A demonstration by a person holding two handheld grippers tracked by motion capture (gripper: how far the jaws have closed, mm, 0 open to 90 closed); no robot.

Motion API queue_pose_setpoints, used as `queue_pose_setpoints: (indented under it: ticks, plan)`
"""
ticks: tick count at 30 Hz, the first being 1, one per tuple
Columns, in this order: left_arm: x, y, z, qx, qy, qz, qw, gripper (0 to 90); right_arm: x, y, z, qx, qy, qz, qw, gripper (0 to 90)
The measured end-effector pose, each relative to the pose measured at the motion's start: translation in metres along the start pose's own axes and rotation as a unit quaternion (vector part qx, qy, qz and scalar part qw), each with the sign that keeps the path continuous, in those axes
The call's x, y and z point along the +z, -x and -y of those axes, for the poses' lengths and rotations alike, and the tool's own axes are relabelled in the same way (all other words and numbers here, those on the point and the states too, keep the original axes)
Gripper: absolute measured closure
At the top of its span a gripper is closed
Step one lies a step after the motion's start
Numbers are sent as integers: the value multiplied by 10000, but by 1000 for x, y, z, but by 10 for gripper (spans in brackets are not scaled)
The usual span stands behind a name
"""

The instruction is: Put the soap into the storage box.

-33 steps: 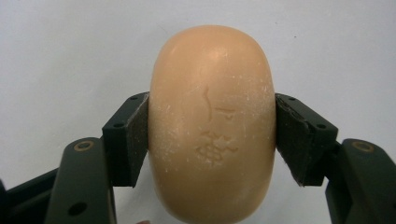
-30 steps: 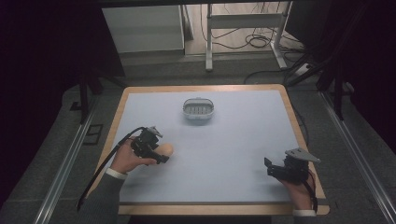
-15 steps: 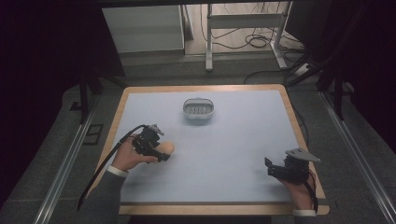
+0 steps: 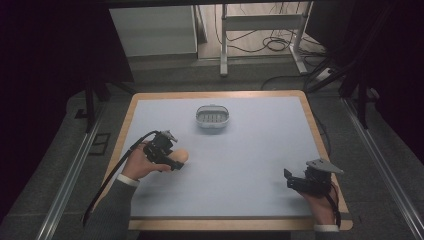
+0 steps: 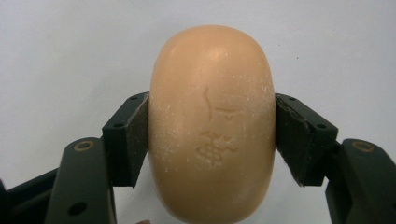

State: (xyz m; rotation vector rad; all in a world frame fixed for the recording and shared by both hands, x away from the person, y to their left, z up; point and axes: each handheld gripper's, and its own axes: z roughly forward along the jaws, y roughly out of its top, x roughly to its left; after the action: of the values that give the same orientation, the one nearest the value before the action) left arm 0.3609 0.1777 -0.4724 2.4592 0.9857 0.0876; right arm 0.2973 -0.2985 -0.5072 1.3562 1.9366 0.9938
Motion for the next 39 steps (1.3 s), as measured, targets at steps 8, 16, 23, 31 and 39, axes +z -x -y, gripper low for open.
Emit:
queue_pose_setpoints:
  ticks: [8, 16, 23, 31, 39]
  plan:
    - [0, -1, -5, 26, -8, -12, 10000, 327, 1, 0, 0, -4, -12, 6, 10000, 66]
    - [-1, -1, -10, 39, 24, -13, 10000, 327, 1, 0, 1, -4, -11, 22, 10000, 66]
    - [-1, -3, -12, 32, 9, -28, 10000, 327, 1, 1, 1, 10, -18, 22, 10000, 66]
    - [-2, -3, -17, 62, -5, -49, 10000, 327, 1, 1, 1, 1, -22, 29, 10000, 66]
    - [-3, -3, -25, 113, 20, -66, 9999, 327, 0, 3, 1, 7, -22, 51, 10000, 66]
